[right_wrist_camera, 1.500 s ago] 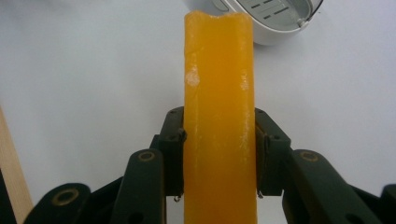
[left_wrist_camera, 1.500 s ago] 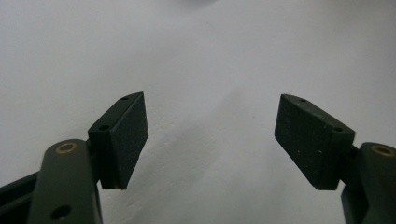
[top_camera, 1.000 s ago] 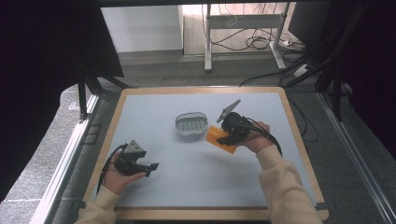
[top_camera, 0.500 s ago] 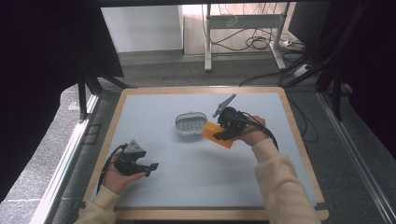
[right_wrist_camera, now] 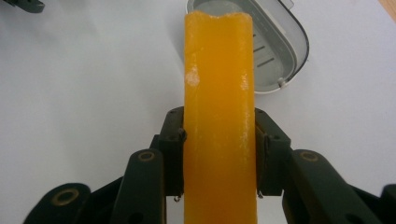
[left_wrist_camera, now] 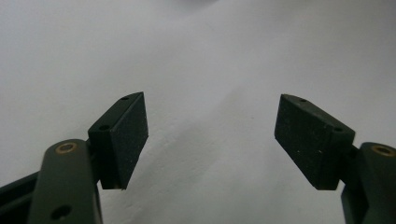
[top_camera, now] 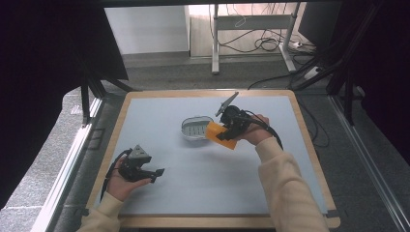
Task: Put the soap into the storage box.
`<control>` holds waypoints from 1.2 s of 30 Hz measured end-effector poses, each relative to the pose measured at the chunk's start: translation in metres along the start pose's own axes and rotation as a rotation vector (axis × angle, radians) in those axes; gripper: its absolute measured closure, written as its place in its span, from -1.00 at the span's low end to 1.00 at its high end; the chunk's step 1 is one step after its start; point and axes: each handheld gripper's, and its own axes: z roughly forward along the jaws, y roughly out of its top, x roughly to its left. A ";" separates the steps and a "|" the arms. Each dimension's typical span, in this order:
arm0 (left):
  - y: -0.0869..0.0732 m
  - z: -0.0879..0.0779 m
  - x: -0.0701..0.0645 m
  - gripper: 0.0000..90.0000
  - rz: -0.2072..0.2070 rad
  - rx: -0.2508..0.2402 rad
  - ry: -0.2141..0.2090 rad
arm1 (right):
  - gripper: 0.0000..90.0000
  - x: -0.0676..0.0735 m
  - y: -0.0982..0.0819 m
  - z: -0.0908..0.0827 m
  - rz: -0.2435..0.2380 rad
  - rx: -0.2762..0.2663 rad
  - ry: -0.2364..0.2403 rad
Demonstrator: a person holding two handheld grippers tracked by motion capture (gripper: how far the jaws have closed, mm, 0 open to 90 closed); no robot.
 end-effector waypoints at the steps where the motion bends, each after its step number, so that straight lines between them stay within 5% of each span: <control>1: 0.000 0.000 0.000 -0.43 0.000 0.000 0.000 | 0.38 0.000 0.001 0.000 -0.001 -0.004 -0.001; 22: 0.000 0.000 0.000 -0.43 0.003 0.003 0.003 | 0.38 -0.012 0.026 -0.001 -0.007 -0.035 0.016; 36: -0.001 0.001 0.001 -0.43 0.007 0.005 0.000 | 0.38 -0.024 0.039 0.014 -0.012 -0.032 0.029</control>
